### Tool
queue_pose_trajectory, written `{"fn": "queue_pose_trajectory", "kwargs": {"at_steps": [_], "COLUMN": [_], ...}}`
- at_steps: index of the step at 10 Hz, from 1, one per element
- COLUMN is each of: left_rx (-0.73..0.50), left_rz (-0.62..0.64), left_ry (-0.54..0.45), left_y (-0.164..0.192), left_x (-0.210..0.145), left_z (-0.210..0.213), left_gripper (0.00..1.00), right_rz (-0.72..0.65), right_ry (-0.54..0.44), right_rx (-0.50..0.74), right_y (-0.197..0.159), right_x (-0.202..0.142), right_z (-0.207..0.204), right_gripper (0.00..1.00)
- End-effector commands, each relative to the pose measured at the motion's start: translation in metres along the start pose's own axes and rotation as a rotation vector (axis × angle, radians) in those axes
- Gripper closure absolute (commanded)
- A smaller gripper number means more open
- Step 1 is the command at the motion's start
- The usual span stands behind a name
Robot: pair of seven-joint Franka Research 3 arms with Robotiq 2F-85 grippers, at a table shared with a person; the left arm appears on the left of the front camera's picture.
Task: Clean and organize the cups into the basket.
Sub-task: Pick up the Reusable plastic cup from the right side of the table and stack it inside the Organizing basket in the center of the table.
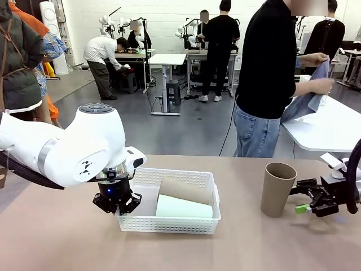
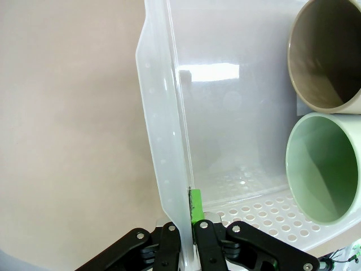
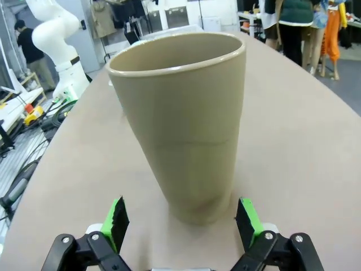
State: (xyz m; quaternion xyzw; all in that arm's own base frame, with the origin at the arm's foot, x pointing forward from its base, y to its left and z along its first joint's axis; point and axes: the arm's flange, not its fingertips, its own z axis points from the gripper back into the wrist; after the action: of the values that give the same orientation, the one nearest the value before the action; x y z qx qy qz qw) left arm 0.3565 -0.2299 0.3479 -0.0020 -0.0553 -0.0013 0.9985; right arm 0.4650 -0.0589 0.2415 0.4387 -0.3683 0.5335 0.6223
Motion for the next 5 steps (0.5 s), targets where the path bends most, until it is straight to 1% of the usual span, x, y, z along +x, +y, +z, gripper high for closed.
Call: {"fn": "queue_pose_trajectory", "kwargs": {"at_steps": [1,5], "left_rx": [0.007,0.007], "left_rz": [-0.008,-0.008], "left_ry": [-0.014,-0.014], "left_y": [-0.0007,-0.0007], "left_x": [-0.0011,-0.0011], "left_z": [-0.001,-0.001], "left_gripper": [1.0,1.0], "right_rz": [0.031,0.054], "right_ry": [0.021,-0.013], "right_rx": [0.009,0.033], "right_y": [-0.0092,-0.016], "right_x": [0.0001,0.0058], "right_z": [-0.0059,-0.0144], "right_gripper": [0.0,0.0]}}
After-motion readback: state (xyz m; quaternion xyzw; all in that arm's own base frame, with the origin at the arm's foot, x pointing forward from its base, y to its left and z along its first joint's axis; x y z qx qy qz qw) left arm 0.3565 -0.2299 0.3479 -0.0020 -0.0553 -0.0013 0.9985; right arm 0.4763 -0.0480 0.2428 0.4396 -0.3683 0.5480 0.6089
